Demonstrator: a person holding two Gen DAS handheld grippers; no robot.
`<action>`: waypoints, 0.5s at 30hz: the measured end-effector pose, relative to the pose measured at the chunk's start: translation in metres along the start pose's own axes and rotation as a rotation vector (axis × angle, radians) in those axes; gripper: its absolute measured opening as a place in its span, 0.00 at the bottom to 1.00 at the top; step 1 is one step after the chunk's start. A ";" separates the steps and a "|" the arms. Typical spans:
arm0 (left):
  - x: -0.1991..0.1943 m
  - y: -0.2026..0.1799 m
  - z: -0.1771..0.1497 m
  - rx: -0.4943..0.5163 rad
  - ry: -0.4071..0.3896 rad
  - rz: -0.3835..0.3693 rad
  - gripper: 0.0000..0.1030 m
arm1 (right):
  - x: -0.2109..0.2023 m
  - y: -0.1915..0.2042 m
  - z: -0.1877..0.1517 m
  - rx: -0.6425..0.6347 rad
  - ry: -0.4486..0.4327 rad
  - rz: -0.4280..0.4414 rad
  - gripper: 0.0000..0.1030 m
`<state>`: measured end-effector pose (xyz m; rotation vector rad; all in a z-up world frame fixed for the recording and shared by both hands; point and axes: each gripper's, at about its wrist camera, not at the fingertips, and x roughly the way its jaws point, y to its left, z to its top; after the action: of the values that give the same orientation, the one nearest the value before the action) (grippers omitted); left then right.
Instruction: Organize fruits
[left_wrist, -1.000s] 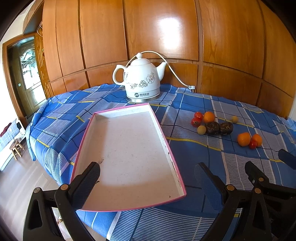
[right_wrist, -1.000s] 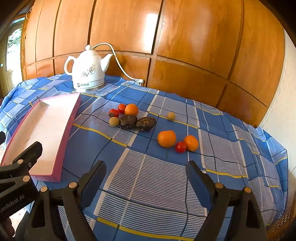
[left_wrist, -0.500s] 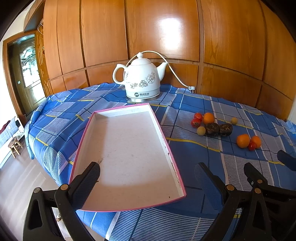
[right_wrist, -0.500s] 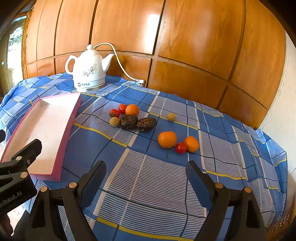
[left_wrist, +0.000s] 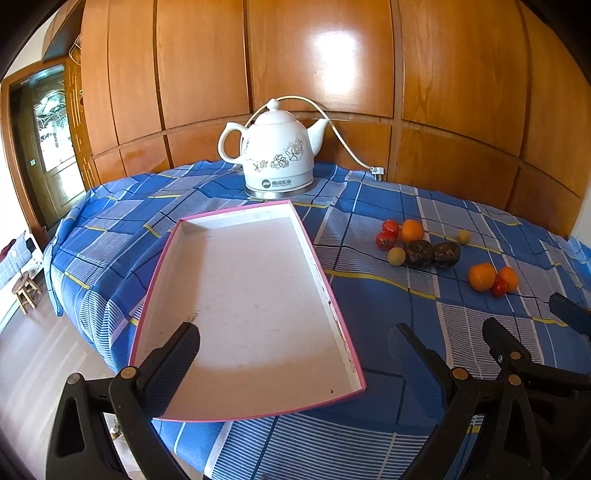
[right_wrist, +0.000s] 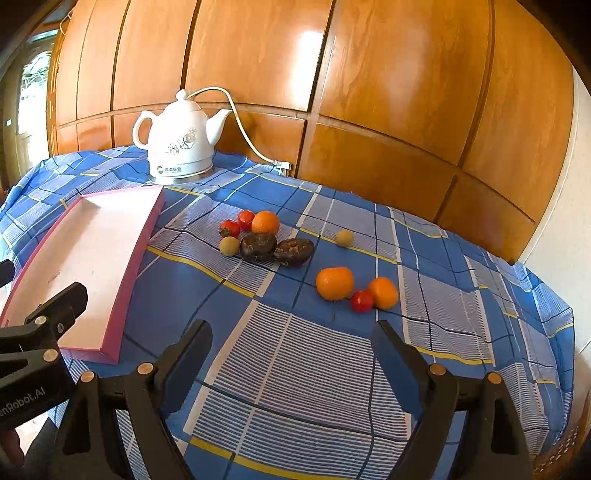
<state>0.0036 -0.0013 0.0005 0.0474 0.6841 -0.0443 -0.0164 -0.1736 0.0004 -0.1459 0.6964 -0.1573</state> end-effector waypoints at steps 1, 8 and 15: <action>0.000 -0.001 0.000 0.001 -0.001 -0.003 1.00 | 0.000 -0.001 0.000 0.001 0.000 0.002 0.87; -0.001 -0.010 0.004 0.036 -0.013 -0.049 1.00 | 0.003 -0.008 0.003 0.018 -0.003 0.024 0.87; -0.001 -0.027 0.017 0.086 -0.004 -0.154 1.00 | 0.007 -0.051 0.023 0.075 -0.007 0.163 0.87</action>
<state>0.0120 -0.0295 0.0129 0.0773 0.6802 -0.2218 -0.0015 -0.2234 0.0232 -0.0175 0.6916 -0.0263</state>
